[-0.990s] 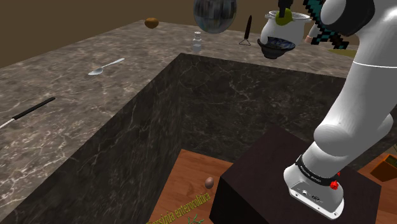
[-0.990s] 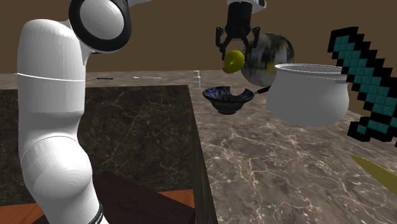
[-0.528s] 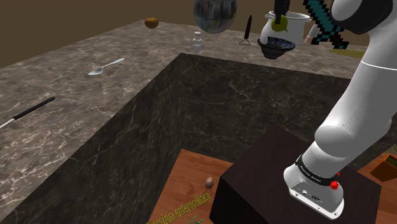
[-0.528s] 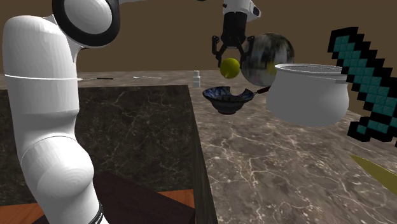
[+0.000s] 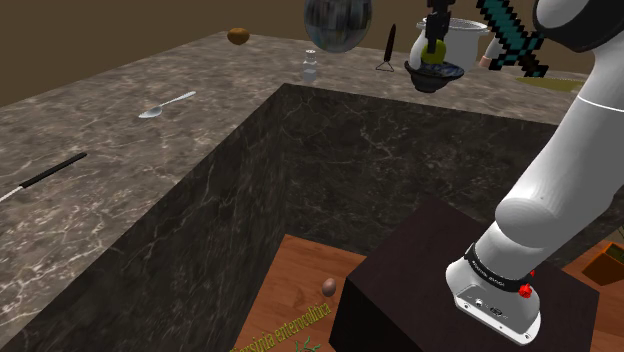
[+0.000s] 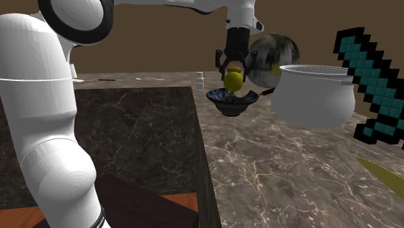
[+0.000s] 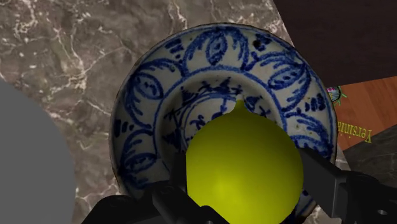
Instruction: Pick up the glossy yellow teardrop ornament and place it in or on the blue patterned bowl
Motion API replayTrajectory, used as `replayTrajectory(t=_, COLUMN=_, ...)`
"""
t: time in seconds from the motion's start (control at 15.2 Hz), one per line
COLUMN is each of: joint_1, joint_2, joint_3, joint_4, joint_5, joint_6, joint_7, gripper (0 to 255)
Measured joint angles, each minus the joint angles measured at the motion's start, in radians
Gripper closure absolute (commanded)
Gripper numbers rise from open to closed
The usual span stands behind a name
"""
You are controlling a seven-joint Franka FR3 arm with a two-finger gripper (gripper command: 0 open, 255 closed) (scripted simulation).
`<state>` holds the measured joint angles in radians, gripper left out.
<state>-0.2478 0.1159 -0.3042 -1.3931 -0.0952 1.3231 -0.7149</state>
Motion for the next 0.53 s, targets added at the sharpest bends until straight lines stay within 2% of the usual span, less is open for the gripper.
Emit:
replayTrajectory(t=0.46, joint_1=0.001, joint_2=-0.009, joint_3=0.0, joint_4=-0.032, joint_5=-0.002, joint_6=0.023, joint_7=0.003, gripper=255)
replayTrajectory(t=0.53, joint_1=0.001, joint_2=-0.009, joint_3=0.0, joint_4=-0.032, joint_5=-0.002, joint_6=0.024, joint_7=0.003, gripper=0)
